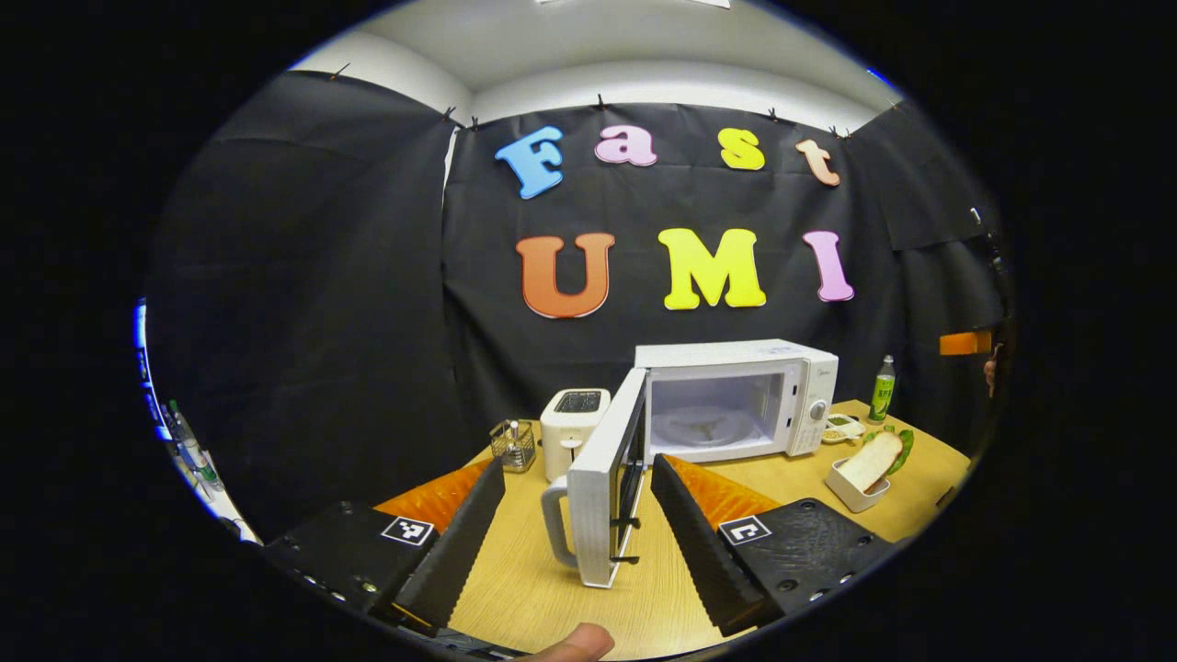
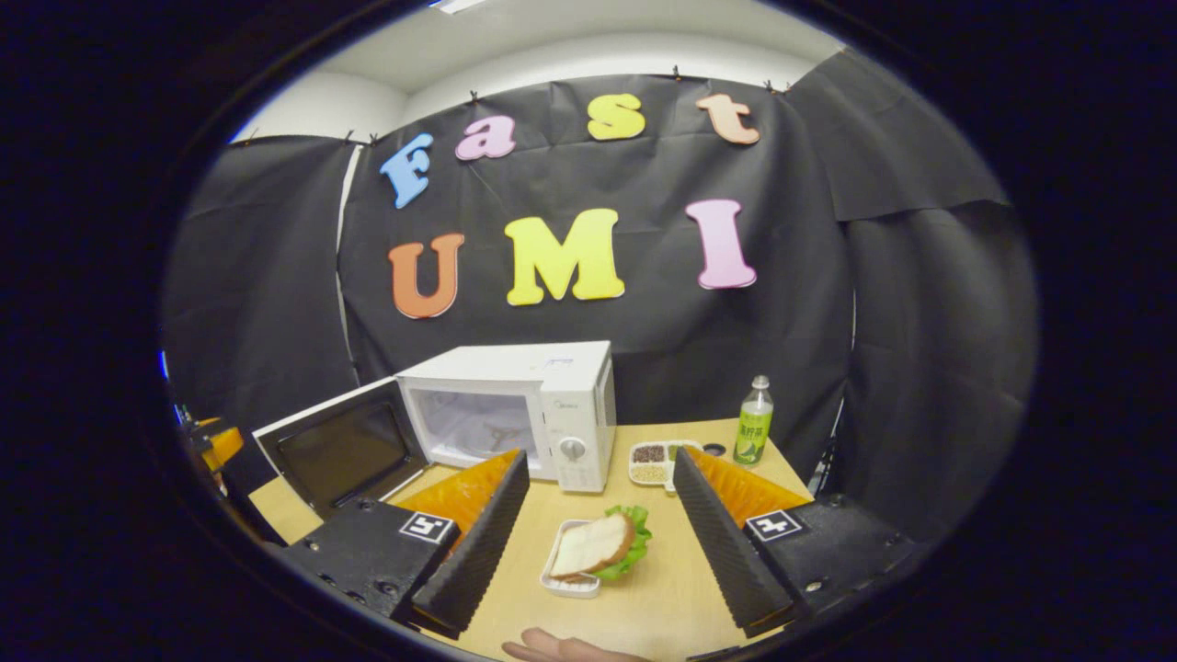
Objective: Open the microwave oven with the left hand, put the food in, and close the microwave oven.
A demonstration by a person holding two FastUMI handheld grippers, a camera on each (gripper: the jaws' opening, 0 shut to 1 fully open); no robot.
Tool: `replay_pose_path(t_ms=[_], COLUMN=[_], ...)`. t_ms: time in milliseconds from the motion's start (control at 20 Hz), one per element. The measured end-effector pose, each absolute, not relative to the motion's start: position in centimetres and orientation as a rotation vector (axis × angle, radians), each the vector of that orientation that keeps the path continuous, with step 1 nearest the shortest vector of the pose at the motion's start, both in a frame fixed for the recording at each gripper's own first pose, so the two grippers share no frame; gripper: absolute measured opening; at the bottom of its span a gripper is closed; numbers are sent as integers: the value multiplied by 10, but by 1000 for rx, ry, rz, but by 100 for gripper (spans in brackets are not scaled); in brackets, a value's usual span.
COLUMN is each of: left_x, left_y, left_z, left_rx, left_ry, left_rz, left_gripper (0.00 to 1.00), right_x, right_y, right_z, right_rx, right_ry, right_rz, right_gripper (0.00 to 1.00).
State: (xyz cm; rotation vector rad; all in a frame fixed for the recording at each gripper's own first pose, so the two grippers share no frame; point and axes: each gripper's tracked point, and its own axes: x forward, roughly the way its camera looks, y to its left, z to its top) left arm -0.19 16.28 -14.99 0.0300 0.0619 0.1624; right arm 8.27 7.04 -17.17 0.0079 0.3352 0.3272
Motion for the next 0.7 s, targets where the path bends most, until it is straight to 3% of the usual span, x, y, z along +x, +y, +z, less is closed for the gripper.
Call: replay_pose_path(t_ms=[150,400,450,550,600,650,700], left_x=[10,33,38,44,47,49,50], left_y=[140,91,81,62,54,49,44], left_z=[-117,-86,-83,-75,-71,-68,-66], left_rx=[31,-11,-9,0,5,4,-3], left_ry=[20,7,6,-2,-7,-9,-13], left_rz=[168,116,111,91,82,78,75], left_gripper=[96,97,97,97,97,97,97], right_x=[109,139,146,154,157,159,160], right_y=[54,48,46,47,48,49,51], right_z=[-185,-231,-244,-268,-280,-291,-301], right_rx=[16,-19,-25,-17,-4,15,41], right_ry=[439,676,728,820,863,906,947], right_rz=[365,495,509,538,549,566,587], right_gripper=[92,92,100,100,92,92,100])
